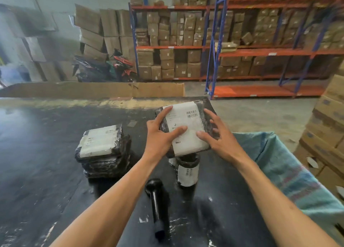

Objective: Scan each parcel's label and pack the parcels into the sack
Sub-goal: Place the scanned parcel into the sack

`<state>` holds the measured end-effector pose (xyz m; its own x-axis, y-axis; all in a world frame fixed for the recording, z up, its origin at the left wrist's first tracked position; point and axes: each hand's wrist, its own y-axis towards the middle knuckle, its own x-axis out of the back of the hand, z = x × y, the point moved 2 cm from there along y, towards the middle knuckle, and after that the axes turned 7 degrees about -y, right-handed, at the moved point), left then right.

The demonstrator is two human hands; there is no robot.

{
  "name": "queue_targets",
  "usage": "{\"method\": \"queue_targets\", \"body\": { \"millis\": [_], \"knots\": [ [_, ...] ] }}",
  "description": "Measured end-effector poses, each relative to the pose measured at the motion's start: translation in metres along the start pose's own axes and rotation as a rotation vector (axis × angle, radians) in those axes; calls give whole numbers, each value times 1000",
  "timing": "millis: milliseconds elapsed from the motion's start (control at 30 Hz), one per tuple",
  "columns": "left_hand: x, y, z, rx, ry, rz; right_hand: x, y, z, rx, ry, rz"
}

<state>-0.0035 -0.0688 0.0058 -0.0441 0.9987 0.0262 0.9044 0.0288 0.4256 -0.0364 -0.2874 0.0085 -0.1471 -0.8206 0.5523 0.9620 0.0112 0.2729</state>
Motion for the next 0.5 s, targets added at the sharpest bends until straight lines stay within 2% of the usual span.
{"method": "queue_targets", "body": {
  "millis": [133,367,500],
  "knots": [
    [-76,8,-2,31,-31,108,41,5,-41,65,43,-29],
    [-209,14,16,160,-90,291,126,1,-146,-77,200,-182],
    [-260,6,57,270,19,346,157,0,-216,-173,267,-258]
  ]
}}
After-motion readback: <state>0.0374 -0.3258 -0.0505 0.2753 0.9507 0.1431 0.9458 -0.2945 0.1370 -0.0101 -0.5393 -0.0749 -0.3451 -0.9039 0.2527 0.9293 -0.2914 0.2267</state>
